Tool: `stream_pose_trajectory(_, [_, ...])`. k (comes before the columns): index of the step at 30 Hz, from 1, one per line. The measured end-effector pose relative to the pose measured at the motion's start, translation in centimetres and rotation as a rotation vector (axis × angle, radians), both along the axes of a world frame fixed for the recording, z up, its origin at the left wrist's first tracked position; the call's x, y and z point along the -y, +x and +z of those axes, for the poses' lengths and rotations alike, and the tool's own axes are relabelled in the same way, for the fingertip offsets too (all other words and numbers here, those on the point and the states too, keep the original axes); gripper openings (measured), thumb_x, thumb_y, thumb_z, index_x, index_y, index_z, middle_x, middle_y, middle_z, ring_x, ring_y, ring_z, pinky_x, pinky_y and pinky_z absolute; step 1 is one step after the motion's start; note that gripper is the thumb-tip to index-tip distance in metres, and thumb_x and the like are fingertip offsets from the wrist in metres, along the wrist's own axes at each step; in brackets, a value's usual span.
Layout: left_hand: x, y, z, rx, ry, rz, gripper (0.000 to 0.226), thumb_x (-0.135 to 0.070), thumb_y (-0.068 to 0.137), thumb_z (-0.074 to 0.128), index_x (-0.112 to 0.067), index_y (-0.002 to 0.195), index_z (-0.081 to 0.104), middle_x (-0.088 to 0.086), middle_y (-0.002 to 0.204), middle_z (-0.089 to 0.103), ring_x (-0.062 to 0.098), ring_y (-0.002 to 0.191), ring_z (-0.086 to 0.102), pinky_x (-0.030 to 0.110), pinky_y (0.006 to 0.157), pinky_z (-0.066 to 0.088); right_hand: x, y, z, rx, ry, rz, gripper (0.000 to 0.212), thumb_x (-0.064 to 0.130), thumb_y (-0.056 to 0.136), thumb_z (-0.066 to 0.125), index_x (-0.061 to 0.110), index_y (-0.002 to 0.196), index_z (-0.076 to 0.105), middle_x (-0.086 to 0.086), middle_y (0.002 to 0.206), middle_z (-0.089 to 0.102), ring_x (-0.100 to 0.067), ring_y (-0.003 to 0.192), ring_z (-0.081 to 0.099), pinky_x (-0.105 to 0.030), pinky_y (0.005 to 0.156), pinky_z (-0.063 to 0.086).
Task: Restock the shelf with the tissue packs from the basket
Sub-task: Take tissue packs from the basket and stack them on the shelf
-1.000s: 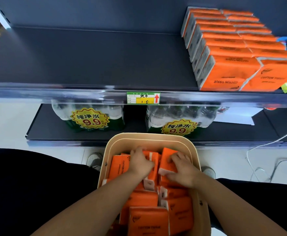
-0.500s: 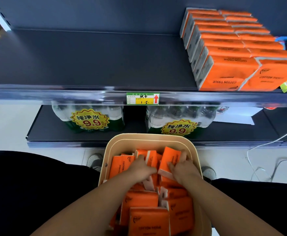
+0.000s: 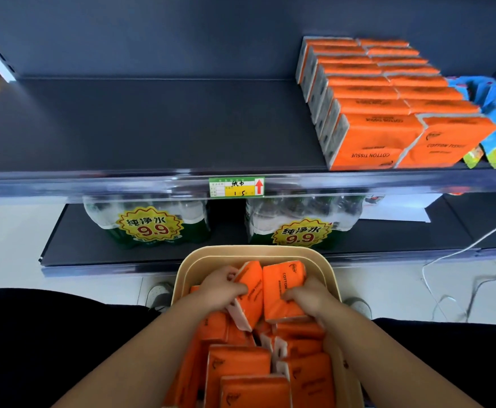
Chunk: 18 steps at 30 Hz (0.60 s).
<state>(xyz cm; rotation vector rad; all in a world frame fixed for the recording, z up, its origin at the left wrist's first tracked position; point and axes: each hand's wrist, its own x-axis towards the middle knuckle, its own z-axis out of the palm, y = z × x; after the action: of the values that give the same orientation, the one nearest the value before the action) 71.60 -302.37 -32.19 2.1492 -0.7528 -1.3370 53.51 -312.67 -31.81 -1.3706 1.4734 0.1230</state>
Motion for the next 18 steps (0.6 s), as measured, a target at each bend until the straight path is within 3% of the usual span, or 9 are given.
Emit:
stream_pose_trajectory(3, [-0.4,0.7,0.2,0.007,0.052,-0.073,0.074,-0.02,0.071,0.079,-0.027,0.135,0.044,0.0,0.128,0.054,0.019,0.11,0.056,0.03,0.091,0.047,0.6,-0.2,0.8,-0.019,0.003,0.053,0.056,0.019,0.077,0.075,0.013,0.124,0.044,-0.007,0.11,0.06,-0.025,0.1,0.059,-0.038,0.091,0.049])
stream_pose_trajectory(5, [-0.5,1.0,0.4,0.024,0.096,-0.105,0.078,-0.026,0.063,0.083,-0.029,0.132,0.046,-0.001,0.126,0.055,0.019,0.109,0.057,0.035,0.095,0.048,0.9,-0.5,1.4,-0.028,0.02,0.117,0.065,0.02,0.078,0.076,0.015,0.131,0.038,-0.005,0.112,0.058,-0.025,0.102,0.059,-0.039,0.091,0.05])
stream_pose_trajectory(8, [-0.4,1.3,1.2,0.042,0.069,-0.071,0.058,-0.027,0.067,0.08,-0.03,0.119,0.057,-0.002,0.114,0.063,0.016,0.099,0.061,0.032,0.085,0.051,1.4,-0.8,2.6,-0.01,-0.025,0.252,0.074,0.015,0.077,0.078,0.017,0.137,0.034,-0.003,0.115,0.057,-0.022,0.104,0.057,-0.033,0.087,0.048])
stream_pose_trajectory(10, [-0.4,1.6,1.8,-0.005,-0.02,0.051,0.04,-0.019,0.072,0.076,-0.026,0.11,0.063,-0.002,0.099,0.068,0.014,0.09,0.064,0.027,0.073,0.05,1.8,-1.1,3.3,0.013,-0.085,0.34,0.081,0.016,0.072,0.081,0.017,0.139,0.035,-0.003,0.119,0.057,-0.022,0.109,0.057,-0.035,0.093,0.048])
stream_pose_trajectory(13, [-0.7,2.1,2.6,-0.118,-0.137,0.223,0.033,-0.007,0.078,0.074,-0.015,0.109,0.068,0.002,0.092,0.072,0.017,0.087,0.068,0.029,0.074,0.052,2.1,-1.5,5.6,0.06,-0.139,0.429,0.074,0.013,0.073,0.08,0.02,0.135,0.04,-0.002,0.121,0.058,-0.019,0.107,0.057,-0.032,0.089,0.049])
stream_pose_trajectory(18, [-0.7,3.9,5.0,-0.209,-0.165,0.067,0.033,-0.016,0.082,0.076,-0.021,0.113,0.065,0.007,0.107,0.071,0.023,0.101,0.068,0.046,0.092,0.055,2.2,-2.4,8.5,0.134,-0.181,0.53,0.056,0.01,0.072,0.081,0.029,0.116,0.053,0.002,0.109,0.063,-0.017,0.1,0.062,-0.04,0.089,0.055])
